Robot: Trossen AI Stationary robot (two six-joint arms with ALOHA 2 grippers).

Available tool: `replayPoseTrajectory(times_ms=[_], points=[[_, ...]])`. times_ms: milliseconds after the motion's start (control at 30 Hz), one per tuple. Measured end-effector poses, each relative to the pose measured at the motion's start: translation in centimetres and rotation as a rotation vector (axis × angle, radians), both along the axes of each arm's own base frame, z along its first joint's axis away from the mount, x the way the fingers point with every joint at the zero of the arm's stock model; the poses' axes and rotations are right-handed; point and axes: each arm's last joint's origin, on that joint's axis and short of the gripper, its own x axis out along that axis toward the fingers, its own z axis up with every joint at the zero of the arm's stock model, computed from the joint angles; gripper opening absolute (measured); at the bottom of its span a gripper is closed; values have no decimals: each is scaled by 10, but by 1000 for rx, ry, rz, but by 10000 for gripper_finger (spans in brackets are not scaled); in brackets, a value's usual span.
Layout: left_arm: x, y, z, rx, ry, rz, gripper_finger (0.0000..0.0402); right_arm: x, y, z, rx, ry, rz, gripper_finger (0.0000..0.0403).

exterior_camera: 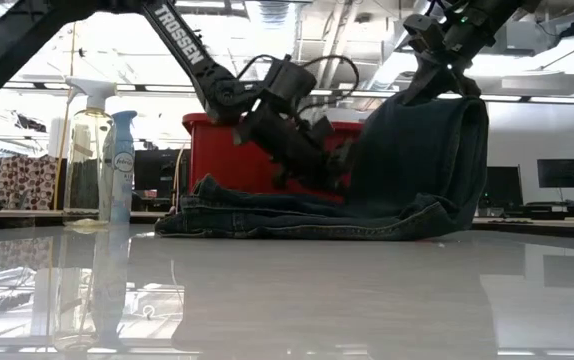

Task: Fold Laundry from Bin
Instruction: Fold the blue jeans

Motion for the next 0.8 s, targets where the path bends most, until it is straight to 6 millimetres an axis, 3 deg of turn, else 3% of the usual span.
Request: replayPoseTrajectory(times_ms=[267, 800], points=[[9, 5, -13, 42, 13, 24, 0, 1, 1, 0, 13, -7, 13, 37], [24, 11, -7, 42, 118, 28, 0, 8, 3, 7, 59, -121, 107, 37]])
